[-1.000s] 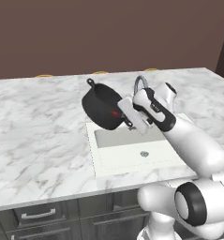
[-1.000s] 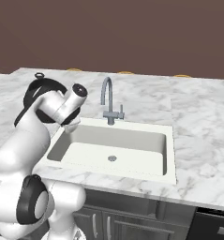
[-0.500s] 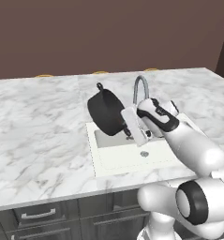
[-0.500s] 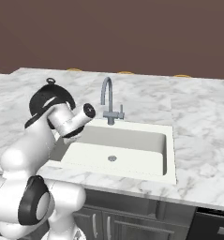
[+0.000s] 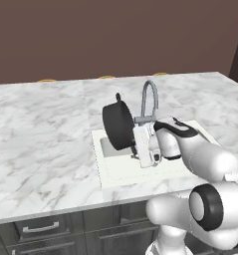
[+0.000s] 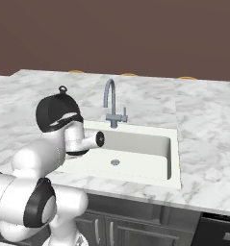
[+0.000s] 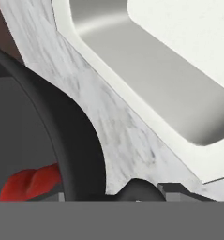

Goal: Dump the bell pepper from the pot into the sink. Then turn on the water and wash the bell pepper. Then turn off the water and put the bell pepper back in the pot.

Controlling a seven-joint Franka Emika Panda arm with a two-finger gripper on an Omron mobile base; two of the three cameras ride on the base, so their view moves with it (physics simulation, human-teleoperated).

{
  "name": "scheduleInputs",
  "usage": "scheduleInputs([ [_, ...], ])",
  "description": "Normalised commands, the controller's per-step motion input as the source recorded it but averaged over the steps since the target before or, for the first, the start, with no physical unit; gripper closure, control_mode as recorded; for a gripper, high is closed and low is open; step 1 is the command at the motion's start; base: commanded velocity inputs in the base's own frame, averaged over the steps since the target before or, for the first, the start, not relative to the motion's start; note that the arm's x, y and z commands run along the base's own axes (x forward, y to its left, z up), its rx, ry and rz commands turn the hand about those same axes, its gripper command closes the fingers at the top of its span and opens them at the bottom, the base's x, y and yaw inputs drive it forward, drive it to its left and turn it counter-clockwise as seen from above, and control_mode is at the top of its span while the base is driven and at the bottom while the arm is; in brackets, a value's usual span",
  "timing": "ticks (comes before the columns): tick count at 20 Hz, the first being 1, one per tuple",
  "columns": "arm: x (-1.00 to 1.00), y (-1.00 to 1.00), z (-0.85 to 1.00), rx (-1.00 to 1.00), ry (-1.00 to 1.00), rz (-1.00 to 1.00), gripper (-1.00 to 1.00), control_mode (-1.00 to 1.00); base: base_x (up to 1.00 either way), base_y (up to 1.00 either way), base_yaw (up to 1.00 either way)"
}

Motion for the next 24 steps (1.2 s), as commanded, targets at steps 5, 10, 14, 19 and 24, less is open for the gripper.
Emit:
scheduleInputs([
  [5, 0.08, 0.00, 0.00, 0.13, 0.00, 0.00, 1.00, -1.00, 0.00, 0.00, 0.00],
  [10, 0.13, 0.00, 0.00, 0.08, 0.00, 0.00, 1.00, -1.00, 0.00, 0.00, 0.00],
  [14, 0.34, 0.00, 0.00, 0.03, 0.01, 0.00, 1.00, -1.00, 0.00, 0.00, 0.00],
  [19, 0.42, 0.00, 0.00, 0.03, 0.09, 0.00, 1.00, -1.00, 0.00, 0.00, 0.00],
  [24, 0.28, 0.00, 0.00, 0.01, 0.16, 0.00, 1.00, -1.00, 0.00, 0.00, 0.00],
])
